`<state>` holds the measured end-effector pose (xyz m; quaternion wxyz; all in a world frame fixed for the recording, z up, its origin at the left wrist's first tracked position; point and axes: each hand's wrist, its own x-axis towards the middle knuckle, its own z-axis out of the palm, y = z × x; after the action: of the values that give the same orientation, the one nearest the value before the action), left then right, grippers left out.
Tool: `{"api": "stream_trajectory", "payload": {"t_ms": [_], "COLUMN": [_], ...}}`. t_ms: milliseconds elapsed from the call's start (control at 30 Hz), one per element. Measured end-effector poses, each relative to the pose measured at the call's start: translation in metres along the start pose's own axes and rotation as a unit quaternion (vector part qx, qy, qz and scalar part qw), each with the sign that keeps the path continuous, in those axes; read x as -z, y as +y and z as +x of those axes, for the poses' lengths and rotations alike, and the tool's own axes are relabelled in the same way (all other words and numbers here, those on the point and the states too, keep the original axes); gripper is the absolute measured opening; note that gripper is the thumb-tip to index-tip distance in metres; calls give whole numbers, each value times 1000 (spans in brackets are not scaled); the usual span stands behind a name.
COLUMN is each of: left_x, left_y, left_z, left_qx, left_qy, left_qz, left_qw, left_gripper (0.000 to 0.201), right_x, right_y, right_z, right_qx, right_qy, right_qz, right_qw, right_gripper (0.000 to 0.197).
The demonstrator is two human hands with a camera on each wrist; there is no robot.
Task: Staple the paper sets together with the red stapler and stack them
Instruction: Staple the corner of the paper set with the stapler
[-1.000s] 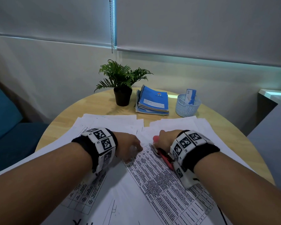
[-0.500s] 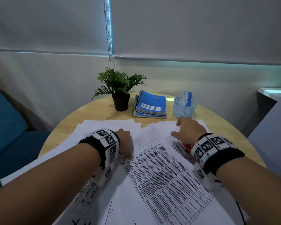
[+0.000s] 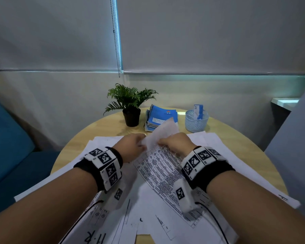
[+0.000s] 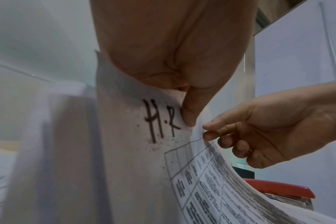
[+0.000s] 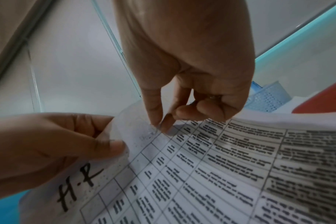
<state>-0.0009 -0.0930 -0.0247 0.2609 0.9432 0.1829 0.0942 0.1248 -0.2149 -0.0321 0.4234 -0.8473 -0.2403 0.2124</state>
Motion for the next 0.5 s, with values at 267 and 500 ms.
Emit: {"api": "stream_trajectory", "payload": {"t_ms": [267, 500], "left_x": [-3, -2], "left_y": [-2, 5], "left_z": [-12, -6], "left_qx": [-10, 54], "left_qy": [7, 59], "left_qz": [-12, -3], "left_qw": [1000, 997], "left_gripper": [12, 19], "right_x": [-5, -17], "right_y": [-3, 1], "right_z": [-17, -24], "right_qx": [3, 106], "right_qy": [-3, 17], "right_qz": [23, 51], "right_qw": [1000, 993], "right_gripper": [24, 18]}}
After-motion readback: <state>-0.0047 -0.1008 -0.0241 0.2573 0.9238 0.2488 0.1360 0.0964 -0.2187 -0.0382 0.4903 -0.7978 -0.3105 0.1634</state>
